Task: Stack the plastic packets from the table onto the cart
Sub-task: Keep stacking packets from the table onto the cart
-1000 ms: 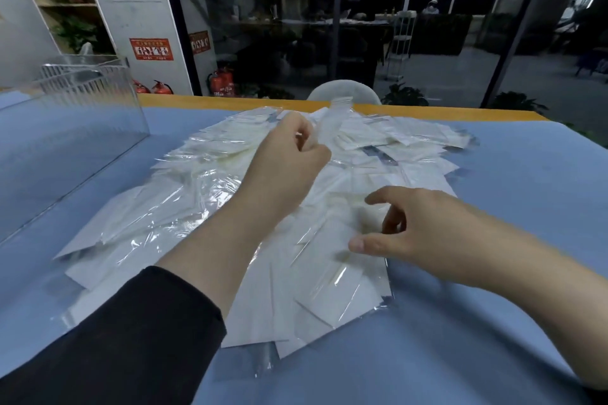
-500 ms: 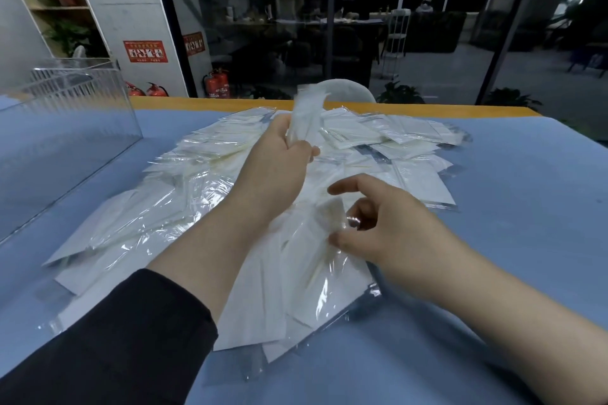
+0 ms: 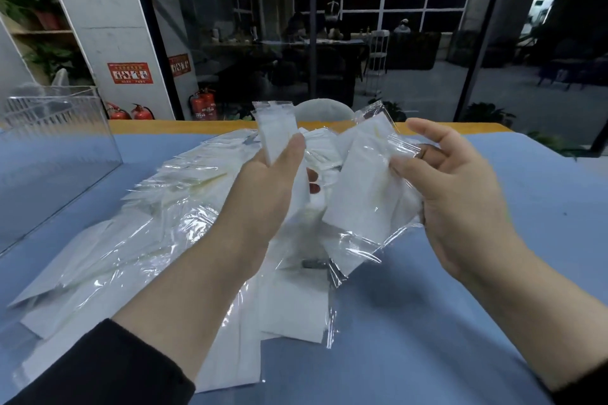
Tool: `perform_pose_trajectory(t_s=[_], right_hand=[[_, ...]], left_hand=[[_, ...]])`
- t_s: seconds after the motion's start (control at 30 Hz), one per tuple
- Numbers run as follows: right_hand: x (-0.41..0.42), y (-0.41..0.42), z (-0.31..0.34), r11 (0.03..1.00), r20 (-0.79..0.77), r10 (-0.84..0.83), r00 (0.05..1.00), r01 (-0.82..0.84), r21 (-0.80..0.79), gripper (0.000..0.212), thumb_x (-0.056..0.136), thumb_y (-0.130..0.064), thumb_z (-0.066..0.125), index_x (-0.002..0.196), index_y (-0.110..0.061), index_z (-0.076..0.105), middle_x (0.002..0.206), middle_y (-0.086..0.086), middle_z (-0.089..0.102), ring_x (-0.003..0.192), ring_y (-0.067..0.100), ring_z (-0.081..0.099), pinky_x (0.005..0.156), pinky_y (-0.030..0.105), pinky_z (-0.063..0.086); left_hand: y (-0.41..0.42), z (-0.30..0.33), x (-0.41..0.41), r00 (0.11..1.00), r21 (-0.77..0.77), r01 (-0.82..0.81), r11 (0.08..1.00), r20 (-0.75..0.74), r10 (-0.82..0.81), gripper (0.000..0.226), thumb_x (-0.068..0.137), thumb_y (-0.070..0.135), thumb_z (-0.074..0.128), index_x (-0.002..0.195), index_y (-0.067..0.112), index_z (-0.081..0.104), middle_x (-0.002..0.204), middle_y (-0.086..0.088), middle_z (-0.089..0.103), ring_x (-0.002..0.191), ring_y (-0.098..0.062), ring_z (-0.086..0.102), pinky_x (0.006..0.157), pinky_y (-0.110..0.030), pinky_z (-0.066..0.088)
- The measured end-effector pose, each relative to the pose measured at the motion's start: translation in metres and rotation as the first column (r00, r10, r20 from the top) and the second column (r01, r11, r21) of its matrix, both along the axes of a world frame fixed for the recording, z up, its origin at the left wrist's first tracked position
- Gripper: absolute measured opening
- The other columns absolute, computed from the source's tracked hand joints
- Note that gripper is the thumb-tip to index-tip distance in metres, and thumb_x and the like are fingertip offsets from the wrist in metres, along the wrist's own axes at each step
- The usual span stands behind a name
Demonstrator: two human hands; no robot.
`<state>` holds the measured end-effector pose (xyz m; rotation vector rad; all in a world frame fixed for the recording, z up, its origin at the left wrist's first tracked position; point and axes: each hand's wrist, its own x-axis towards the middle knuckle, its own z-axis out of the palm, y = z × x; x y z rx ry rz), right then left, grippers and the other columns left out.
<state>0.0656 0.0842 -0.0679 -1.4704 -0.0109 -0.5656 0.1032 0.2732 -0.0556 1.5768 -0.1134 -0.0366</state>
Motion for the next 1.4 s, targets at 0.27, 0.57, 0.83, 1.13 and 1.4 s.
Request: perform_pose_trajectory(t_s=[0.27, 0.57, 0.83, 1.13, 1.4], right_hand=[[-0.004, 0.018, -0.004, 0.999, 0.036, -0.004, 0.999, 0.006, -0.049, 0.028, 0.091, -0.016, 0.072, 0.117, -0.026, 0.067, 0.093, -0.001, 0.073, 0.087, 0.012, 0.067, 0.083, 0.026, 0.054], [-0.002, 0.019, -0.012, 0.979, -0.173, 0.019, 0.985, -0.053, -0.195, 0.008, 0.093, -0.013, 0.068, 0.089, -0.013, 0.074, 0.068, -0.003, 0.069, 0.060, 0.009, 0.059, 0.061, 0.020, 0.050], [-0.003, 0.019, -0.016, 0.962, -0.258, -0.001, 0.966, -0.070, -0.263, 0.014, 0.091, -0.025, 0.072, 0.083, -0.014, 0.071, 0.066, -0.005, 0.064, 0.058, 0.006, 0.058, 0.058, 0.018, 0.049], [-0.002, 0.003, -0.001, 0.970, -0.033, -0.229, 0.973, 0.226, -0.088, 0.020, 0.099, -0.021, 0.058, 0.085, -0.011, 0.067, 0.080, 0.007, 0.071, 0.072, 0.020, 0.065, 0.061, 0.027, 0.052], [-0.003, 0.017, -0.009, 0.963, -0.027, -0.090, 0.996, 0.080, -0.259, 0.012, 0.089, -0.021, 0.074, 0.078, -0.018, 0.070, 0.064, -0.008, 0.059, 0.058, 0.005, 0.047, 0.053, 0.016, 0.040]], left_hand=[[-0.020, -0.016, -0.017, 0.972, -0.165, 0.213, 0.963, -0.064, -0.226, 0.024, 0.096, 0.028, 0.068, 0.116, 0.017, 0.074, 0.108, -0.009, 0.077, 0.101, -0.032, 0.074, 0.096, -0.059, 0.054], [-0.012, -0.013, -0.008, 0.992, -0.323, 0.024, 0.946, -0.108, -0.062, 0.026, 0.097, 0.029, 0.066, 0.118, 0.015, 0.073, 0.106, -0.006, 0.078, 0.101, -0.029, 0.074, 0.098, -0.059, 0.053], [-0.014, -0.010, -0.012, 0.993, -0.331, 0.028, 0.943, -0.095, -0.063, 0.024, 0.098, 0.030, 0.065, 0.115, 0.016, 0.074, 0.104, -0.008, 0.078, 0.098, -0.030, 0.075, 0.094, -0.060, 0.055], [-0.003, -0.004, -0.004, 0.977, -0.334, -0.200, 0.921, -0.136, 0.163, 0.018, 0.089, 0.037, 0.072, 0.097, 0.024, 0.063, 0.098, 0.005, 0.072, 0.105, -0.023, 0.066, 0.098, -0.052, 0.051], [-0.024, -0.012, -0.022, 0.990, -0.229, 0.132, 0.964, -0.012, -0.138, 0.027, 0.099, 0.037, 0.061, 0.114, 0.017, 0.071, 0.103, 0.000, 0.079, 0.097, -0.019, 0.075, 0.086, -0.039, 0.060]])
